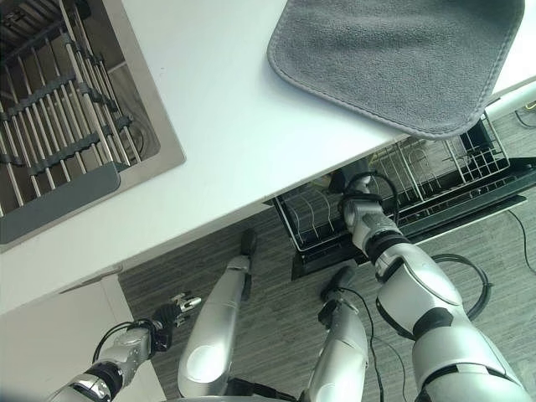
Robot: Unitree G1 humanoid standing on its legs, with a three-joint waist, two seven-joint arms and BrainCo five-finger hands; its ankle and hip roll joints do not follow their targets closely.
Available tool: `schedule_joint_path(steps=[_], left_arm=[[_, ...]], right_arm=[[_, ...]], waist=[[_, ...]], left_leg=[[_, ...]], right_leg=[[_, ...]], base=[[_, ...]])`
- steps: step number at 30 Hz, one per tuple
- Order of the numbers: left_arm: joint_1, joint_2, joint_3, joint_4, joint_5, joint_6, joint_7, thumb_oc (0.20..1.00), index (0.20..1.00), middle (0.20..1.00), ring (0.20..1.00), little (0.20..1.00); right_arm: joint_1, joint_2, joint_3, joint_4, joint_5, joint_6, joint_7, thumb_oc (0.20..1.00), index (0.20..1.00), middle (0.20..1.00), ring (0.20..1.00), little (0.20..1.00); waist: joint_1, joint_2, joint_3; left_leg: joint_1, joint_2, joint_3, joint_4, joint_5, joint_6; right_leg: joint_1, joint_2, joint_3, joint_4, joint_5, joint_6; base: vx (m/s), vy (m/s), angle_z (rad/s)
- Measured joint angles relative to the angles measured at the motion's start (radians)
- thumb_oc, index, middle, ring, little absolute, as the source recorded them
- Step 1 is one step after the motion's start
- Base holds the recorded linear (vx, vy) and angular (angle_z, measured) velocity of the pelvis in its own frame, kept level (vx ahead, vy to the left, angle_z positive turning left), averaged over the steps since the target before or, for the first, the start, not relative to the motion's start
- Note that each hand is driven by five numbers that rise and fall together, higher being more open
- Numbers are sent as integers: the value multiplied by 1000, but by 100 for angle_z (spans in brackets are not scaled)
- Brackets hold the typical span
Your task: Place the dishes in the dishwasher.
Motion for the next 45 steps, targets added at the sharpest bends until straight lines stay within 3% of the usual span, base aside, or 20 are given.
schedule_joint_path(steps=[4,11,14,17,18,22,24,26,28,33,38,40,42,43,45], left_arm=[[-15,1,1,-1,0,25,0,1000,1000,1000,1000,1000],[20,-1,1,4,1,29,-3,1000,1000,1000,1000,1000],[24,-7,1,6,1,28,-3,1000,1000,1000,1000,1000],[25,-17,2,7,1,23,-2,1000,1000,1000,1000,1000],[31,-23,3,6,1,26,-2,1000,1000,1000,1000,1000],[34,-46,38,20,3,31,-1,1000,1000,1000,1000,1000],[43,-52,42,25,3,32,0,1000,1000,1000,1000,1000],[70,-84,74,67,3,33,4,1000,1000,1000,1000,1000],[105,-92,78,92,2,33,4,1000,1000,1000,1000,1000],[165,-99,81,135,2,32,18,1000,1000,1000,1000,1000],[228,-110,158,137,2,51,34,1000,1000,1000,1000,1000],[231,-110,160,138,2,58,42,1000,1000,1000,1000,1000],[250,-107,169,141,4,75,67,1000,1000,1000,1000,1000],[248,-106,171,140,6,79,69,1000,1000,1000,1000,1000],[275,-108,208,126,29,101,80,1000,1000,1000,1000,1000]], right_arm=[[-39,7,-25,22,38,17,172,1000,1000,1000,1000,1000],[-51,6,-34,39,47,39,204,1000,1000,1000,1000,1000],[-43,11,-83,41,163,69,152,1000,1000,1000,1000,1000],[-5,56,-258,47,394,107,63,1000,1000,1000,1000,1000],[15,106,-343,60,532,109,31,1000,1000,1000,1000,1000],[79,189,-459,57,853,92,34,1000,1000,1000,1000,1000],[122,215,-461,31,940,72,45,1000,1000,1000,1000,1000],[215,264,-471,-37,984,52,66,1000,1000,1000,1000,1000],[295,293,-455,-84,1022,44,72,1000,1000,1000,1000,1000],[387,338,-441,-134,1022,12,61,1000,1000,1000,1000,1000],[526,314,-347,-360,963,9,41,1000,1000,1000,1000,1000],[558,281,-338,-416,918,12,27,1000,1000,1000,1000,1000],[639,152,-349,-556,797,15,20,1000,1000,1000,1000,1000],[653,135,-361,-577,781,23,23,1000,1000,1000,1000,1000],[794,63,-459,-820,729,40,44,1000,1000,1000,1000,1000]], waist=[[0,4,-9],[2,18,-26],[2,18,-26],[-4,18,-26],[-16,19,-27],[-31,21,-34],[-40,21,-54],[-58,19,-62],[-70,4,-123],[-96,-38,-236],[-131,-94,-337],[-150,-107,-365],[-193,-120,-408],[-205,-124,-412],[-224,-128,-425]], left_leg=[[29,2,1,-4,-3,4],[31,1,1,-10,-3,6],[45,0,8,-10,2,-1],[99,-3,27,-12,-8,3],[131,-5,35,-12,-15,6],[207,-6,55,-18,-32,14],[229,-6,57,-19,-41,16],[335,-8,80,-43,-54,13],[364,-9,88,-73,-61,12],[448,2,113,-139,-53,8],[530,16,138,-216,-37,-13],[540,22,144,-228,-36,-15],[594,32,173,-280,-24,-25],[605,36,181,-285,-22,-27],[636,45,205,-327,-2,-36]], right_leg=[[27,1,0,-1,-2,1],[27,2,1,-10,2,4],[43,1,3,-16,9,8],[86,0,22,-26,9,7],[116,-1,28,-33,10,8],[185,-1,40,-52,12,12],[208,0,43,-66,13,14],[309,2,53,-112,23,30],[341,5,51,-148,27,35],[435,37,48,-259,67,30],[495,64,49,-320,75,30],[497,72,53,-327,75,30],[515,87,77,-335,75,31],[514,91,82,-336,76,31],[518,108,99,-350,87,44]], base=[[0,0,0],[0,0,0],[3,13,-1],[29,79,-13],[42,61,-14],[64,53,-11],[86,30,-6],[169,20,-19],[74,14,-14],[90,-7,-11],[63,-1,-13],[55,-13,-13],[84,-57,-30],[64,-58,-27],[30,-35,-33]])
